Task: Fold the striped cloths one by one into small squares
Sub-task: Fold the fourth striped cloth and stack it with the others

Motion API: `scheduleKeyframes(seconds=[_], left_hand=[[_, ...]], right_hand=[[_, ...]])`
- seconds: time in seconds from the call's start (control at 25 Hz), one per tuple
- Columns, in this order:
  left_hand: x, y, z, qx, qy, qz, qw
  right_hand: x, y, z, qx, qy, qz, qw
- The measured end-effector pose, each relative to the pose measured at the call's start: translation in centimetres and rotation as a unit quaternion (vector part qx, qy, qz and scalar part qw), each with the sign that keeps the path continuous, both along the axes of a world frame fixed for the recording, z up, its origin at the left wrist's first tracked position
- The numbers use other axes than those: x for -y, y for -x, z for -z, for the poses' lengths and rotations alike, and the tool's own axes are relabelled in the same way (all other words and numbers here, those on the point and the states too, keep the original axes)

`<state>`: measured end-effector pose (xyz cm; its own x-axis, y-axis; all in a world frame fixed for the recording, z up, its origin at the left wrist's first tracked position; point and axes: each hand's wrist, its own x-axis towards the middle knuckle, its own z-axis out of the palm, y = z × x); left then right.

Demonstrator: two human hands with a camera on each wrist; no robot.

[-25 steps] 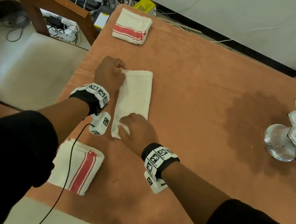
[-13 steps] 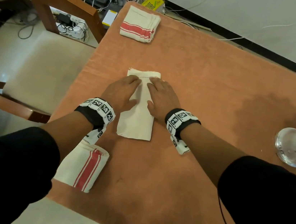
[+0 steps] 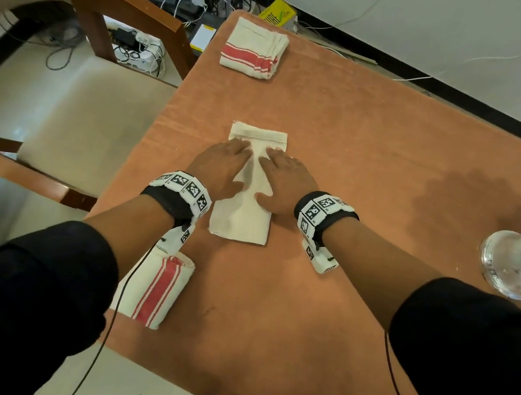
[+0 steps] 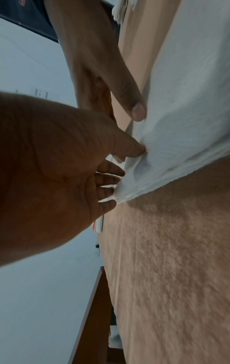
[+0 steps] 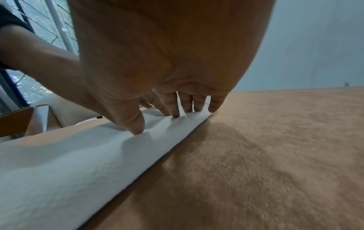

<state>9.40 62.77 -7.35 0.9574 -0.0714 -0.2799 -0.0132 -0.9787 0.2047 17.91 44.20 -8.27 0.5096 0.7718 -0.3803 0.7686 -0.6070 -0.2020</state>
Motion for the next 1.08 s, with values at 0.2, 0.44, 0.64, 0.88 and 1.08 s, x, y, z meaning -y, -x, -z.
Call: scheduleKeyframes(seconds=[0.2, 0.44, 0.64, 0.88, 1.08], left_hand=[[1.3, 4.3, -0.1, 0.014, -0.023, 0.012, 1.0], [2.5, 9.0, 0.3, 0.021, -0.017, -0.003, 1.0], [2.9, 8.6, 0.8, 0.003, 0.005, -0.031, 1.0], [4.5, 10.2, 0.8, 0.034, -0.01, -0.023, 0.999], [6.1, 14.0, 1.2, 0.065, -0.036, -0.033, 0.997]], right_hand=[[1.7, 3.9, -0.4, 0.006, -0.015, -0.022, 1.0], [4.4, 9.7, 0.5, 0.061, -0.069, -0.003, 0.996], [4.5, 9.5, 0.5, 0.029, -0.081, -0.001, 0.996], [4.4, 10.5, -0.8, 0.048, -0.05, -0.015, 0.998], [7.1, 13.6, 0.1, 0.057, -0.08, -0.035, 0.995]])
